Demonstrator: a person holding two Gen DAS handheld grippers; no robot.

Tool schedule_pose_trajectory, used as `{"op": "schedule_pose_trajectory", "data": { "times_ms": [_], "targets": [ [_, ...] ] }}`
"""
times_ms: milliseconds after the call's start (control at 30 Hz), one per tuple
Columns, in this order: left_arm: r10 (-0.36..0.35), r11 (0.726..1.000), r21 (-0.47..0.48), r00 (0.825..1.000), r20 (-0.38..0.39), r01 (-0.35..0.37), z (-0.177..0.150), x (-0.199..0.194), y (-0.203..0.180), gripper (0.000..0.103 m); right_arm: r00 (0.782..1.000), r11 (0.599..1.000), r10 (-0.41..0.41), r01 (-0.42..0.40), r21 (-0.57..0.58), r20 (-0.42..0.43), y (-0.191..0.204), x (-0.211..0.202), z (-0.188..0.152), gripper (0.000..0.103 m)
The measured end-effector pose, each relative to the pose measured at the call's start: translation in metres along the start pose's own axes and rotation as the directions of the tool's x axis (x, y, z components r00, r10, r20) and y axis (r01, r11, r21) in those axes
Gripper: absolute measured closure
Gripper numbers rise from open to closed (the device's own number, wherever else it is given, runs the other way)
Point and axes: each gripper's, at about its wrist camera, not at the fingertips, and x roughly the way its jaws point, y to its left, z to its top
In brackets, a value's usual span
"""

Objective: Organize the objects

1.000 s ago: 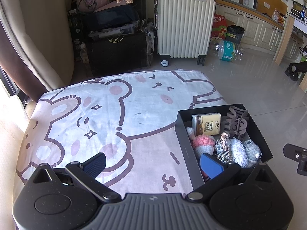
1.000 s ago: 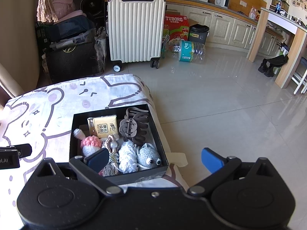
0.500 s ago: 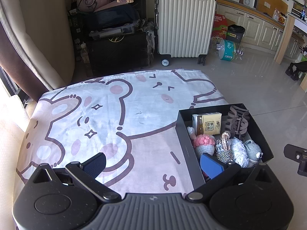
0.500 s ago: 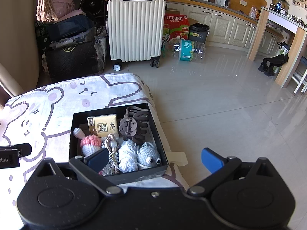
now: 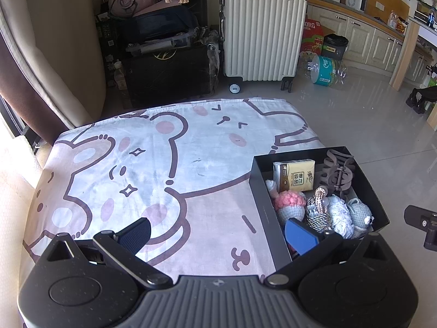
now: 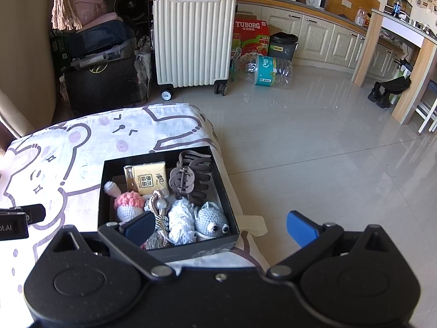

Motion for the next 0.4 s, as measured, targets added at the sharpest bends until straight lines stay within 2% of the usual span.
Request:
{"op": "schedule_pose_trajectory", "data": {
  "times_ms": [400],
  "targets": [
    [-0.004, 1.0, 0.0, 1.0, -0.008, 0.004, -0.0029, 0.0024, -0.0001, 0.0, 1.0, 1.0, 0.001, -0.001, 0.003, -0.003, -0.001, 0.0004, 0.0004, 0.0]
  ]
}}
